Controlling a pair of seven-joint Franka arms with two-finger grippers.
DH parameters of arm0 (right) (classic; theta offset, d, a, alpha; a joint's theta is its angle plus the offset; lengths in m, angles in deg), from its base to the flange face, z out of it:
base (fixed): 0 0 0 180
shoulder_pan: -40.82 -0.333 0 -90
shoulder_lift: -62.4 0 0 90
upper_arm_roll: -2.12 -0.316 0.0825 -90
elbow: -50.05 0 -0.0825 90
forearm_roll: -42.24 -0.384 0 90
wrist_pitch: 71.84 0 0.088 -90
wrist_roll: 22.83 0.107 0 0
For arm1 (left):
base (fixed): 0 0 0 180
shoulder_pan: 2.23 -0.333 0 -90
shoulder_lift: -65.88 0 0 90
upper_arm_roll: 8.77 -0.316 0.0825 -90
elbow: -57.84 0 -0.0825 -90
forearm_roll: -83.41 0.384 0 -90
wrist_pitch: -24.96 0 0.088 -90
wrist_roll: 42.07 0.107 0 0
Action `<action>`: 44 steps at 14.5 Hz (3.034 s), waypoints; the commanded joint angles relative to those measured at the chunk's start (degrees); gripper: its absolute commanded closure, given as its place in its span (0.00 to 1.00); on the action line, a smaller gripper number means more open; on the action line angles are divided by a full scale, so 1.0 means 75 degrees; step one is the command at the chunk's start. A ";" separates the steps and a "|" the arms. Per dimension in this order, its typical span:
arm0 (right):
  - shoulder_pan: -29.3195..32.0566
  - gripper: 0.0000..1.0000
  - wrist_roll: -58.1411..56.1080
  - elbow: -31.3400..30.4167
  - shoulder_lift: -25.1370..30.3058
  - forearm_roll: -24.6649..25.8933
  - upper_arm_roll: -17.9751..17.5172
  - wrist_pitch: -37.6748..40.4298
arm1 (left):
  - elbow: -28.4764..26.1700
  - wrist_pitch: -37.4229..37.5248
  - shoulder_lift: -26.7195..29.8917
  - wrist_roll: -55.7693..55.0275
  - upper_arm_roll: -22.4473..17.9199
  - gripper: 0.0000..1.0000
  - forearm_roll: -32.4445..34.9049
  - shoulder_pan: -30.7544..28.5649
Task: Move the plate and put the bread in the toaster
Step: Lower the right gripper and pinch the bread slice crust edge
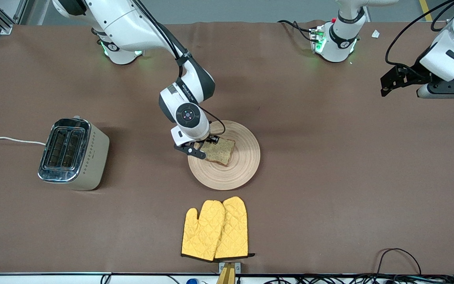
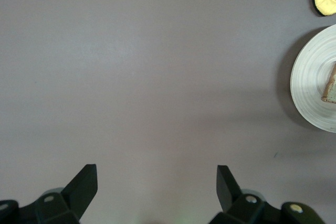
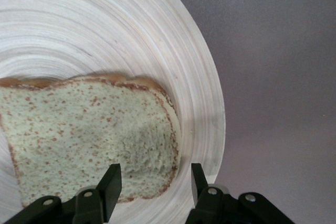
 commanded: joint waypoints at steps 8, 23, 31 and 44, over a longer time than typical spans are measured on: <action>-0.0106 0.41 0.0173 0.0238 -0.0228 0.0373 0.0081 -0.0076 | -0.0170 -0.0121 0.0033 0.0065 -0.0008 0.00 -0.0107 0.0015; -0.0094 0.66 0.0173 0.0227 -0.0369 0.0396 0.0069 -0.0345 | -0.0264 -0.0226 -0.0026 0.0065 -0.0008 0.00 -0.0107 0.0050; -0.0071 0.87 0.0149 0.0227 -0.0369 0.0408 0.0081 -0.0380 | -0.0311 -0.0226 -0.0026 0.0065 -0.0008 0.00 -0.0107 0.0062; -0.0036 0.96 0.0102 0.0203 -0.0369 0.0466 0.0081 -0.0521 | -0.0311 -0.0367 -0.0155 0.0053 0.0109 0.00 -0.0107 0.0074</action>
